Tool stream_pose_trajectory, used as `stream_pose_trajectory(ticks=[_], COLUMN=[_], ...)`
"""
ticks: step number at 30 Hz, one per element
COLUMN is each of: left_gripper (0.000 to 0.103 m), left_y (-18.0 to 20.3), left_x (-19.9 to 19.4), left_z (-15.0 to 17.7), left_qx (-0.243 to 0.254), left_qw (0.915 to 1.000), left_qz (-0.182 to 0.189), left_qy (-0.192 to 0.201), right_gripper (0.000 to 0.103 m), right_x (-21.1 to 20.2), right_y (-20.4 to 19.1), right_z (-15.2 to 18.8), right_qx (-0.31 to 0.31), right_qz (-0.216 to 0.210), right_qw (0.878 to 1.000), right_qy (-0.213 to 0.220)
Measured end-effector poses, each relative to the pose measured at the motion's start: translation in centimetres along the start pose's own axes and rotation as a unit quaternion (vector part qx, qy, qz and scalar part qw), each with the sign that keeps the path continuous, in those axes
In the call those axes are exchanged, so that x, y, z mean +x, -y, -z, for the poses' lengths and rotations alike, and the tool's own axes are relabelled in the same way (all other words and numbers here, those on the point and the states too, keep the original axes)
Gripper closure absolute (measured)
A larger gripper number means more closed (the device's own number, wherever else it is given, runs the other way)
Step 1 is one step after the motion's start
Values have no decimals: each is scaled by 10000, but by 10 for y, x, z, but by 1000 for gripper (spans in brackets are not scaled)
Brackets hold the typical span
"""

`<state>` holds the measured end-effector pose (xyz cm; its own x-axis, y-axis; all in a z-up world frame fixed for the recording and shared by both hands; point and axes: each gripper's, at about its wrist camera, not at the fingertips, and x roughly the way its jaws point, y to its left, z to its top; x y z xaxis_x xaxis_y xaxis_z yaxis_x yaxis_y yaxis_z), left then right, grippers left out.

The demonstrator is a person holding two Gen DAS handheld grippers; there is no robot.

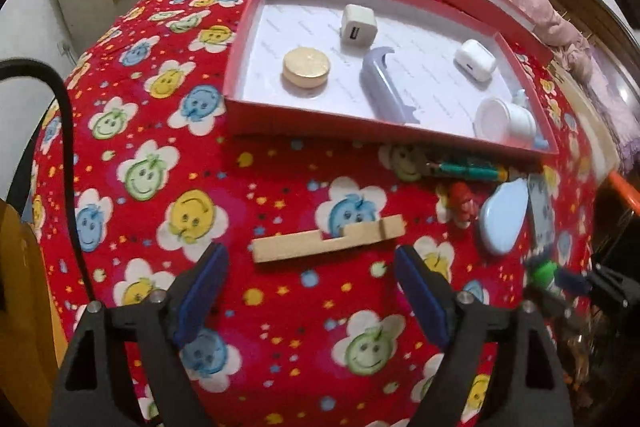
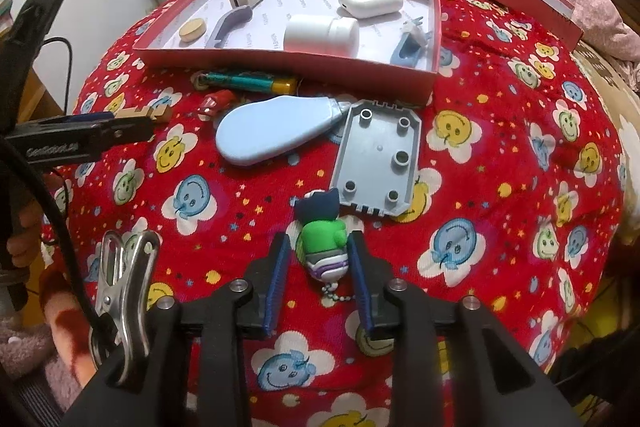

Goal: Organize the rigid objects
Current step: 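Grasp the light wooden stick with the left tool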

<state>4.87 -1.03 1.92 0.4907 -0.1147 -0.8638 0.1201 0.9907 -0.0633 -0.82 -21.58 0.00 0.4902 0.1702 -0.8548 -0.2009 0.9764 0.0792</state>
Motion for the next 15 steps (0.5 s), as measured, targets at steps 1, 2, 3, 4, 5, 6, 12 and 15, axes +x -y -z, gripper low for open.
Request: stream_pose_trajectory(ticks=[1,2,3,4,5,6,12,15], left_gripper=[12,12,12,12,12,12,11,11], left_y=[3,5,5,6,6,6,12,17], left_x=[1,3,4,4,5,6,10,11], left_z=[-1,-1,-2,-2,-5,-6,-10,-8], left_qx=[-5,-13,-27,-51,-86,-114,-88,66], left_qw=[10000,10000,10000,9999,9999,9998,9993,9987], left_qz=[-47,-65,-74,-81,-92,-102,-305,-460], left_qy=[15,28,43,59,72,91,196,222], right_gripper=[70,70,69,69,69,68,62,61], right_x=[-1,-1,-2,-2,-3,-3,-4,-4], right_y=[0,0,0,0,1,0,-3,-5], right_z=[1,2,4,5,6,8,13,12], right_qx=[8,17,32,49,65,72,26,-8], right_qz=[-7,-9,-10,-9,-8,-9,20,49], right_qw=[10000,10000,10000,10000,10000,10000,9999,9999], right_qy=[0,3,6,9,14,20,95,92])
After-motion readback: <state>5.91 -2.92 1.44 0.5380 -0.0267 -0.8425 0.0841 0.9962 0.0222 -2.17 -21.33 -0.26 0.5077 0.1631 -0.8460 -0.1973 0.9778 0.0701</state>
